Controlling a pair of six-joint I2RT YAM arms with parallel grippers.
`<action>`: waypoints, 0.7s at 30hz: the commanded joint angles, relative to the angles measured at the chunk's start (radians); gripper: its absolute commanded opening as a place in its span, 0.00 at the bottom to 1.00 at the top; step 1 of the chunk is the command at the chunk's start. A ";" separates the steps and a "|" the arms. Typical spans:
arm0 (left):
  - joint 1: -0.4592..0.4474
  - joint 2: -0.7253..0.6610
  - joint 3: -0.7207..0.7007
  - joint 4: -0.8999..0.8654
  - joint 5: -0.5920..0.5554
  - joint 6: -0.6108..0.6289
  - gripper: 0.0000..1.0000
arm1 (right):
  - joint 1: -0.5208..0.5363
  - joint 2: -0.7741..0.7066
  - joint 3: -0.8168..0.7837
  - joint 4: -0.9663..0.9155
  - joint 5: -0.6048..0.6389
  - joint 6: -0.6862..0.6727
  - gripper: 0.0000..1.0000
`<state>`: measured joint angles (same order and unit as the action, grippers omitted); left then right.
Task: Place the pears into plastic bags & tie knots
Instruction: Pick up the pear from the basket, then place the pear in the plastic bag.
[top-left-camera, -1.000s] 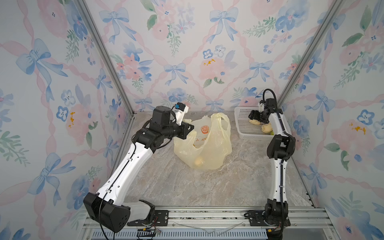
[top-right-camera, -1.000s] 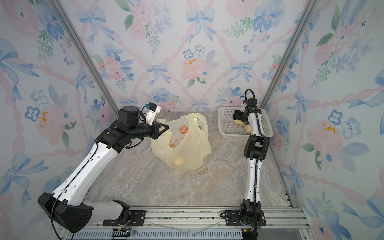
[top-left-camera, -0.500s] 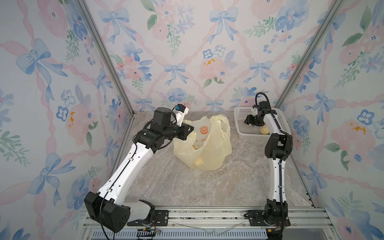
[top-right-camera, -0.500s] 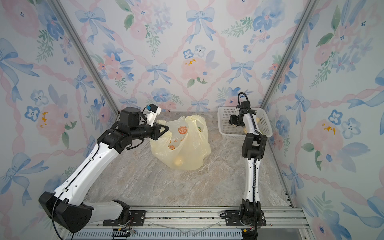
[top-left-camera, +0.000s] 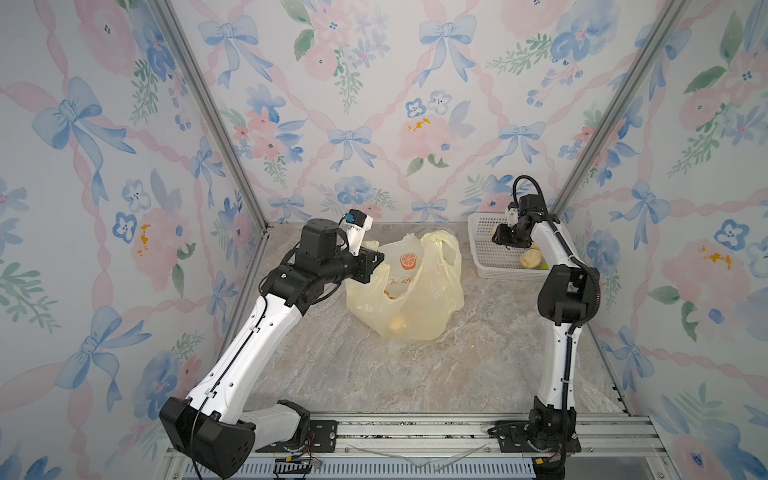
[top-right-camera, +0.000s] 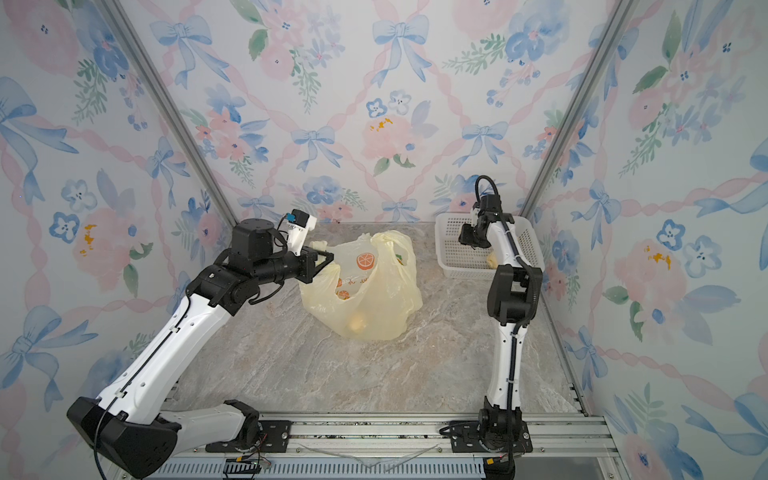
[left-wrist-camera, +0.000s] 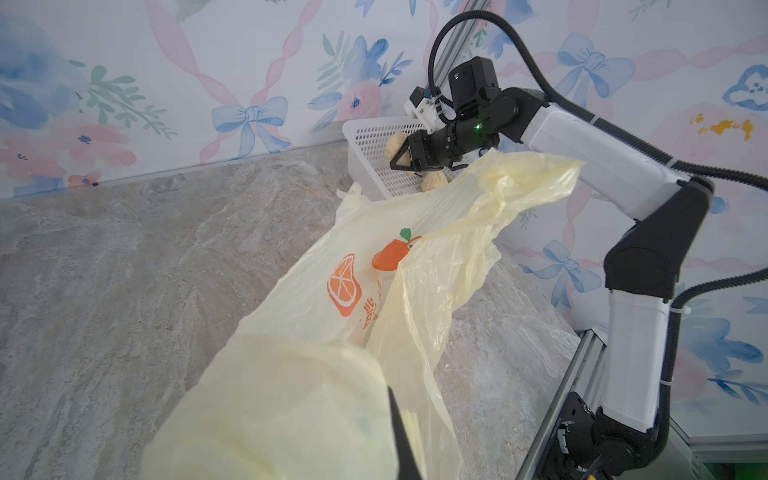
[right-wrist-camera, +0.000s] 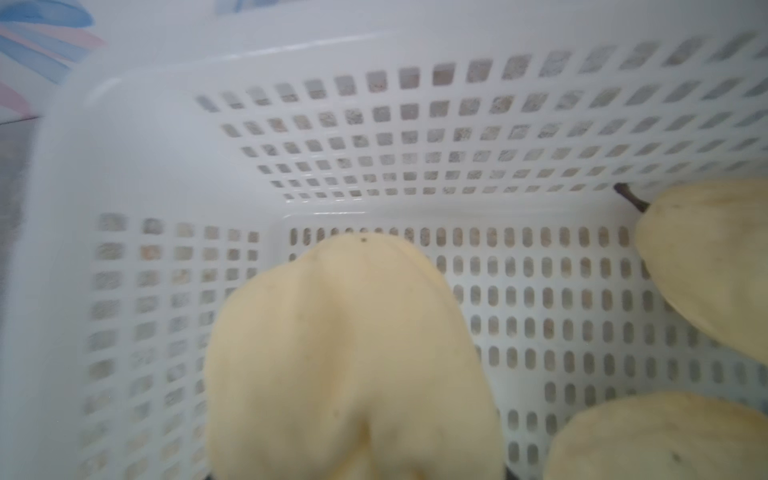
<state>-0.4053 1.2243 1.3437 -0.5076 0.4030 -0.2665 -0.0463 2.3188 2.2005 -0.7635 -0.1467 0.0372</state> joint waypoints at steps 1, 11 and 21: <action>0.004 -0.037 -0.027 0.053 -0.029 -0.016 0.00 | 0.082 -0.221 -0.058 0.007 0.021 -0.002 0.39; 0.003 -0.078 -0.097 0.171 0.012 -0.058 0.00 | 0.395 -0.639 -0.169 -0.016 -0.028 0.029 0.40; 0.003 -0.110 -0.133 0.281 0.092 -0.069 0.00 | 0.719 -0.671 -0.221 -0.071 -0.082 0.075 0.40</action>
<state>-0.4053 1.1400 1.2213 -0.2939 0.4488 -0.3229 0.6277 1.6016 2.0201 -0.7639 -0.2062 0.0830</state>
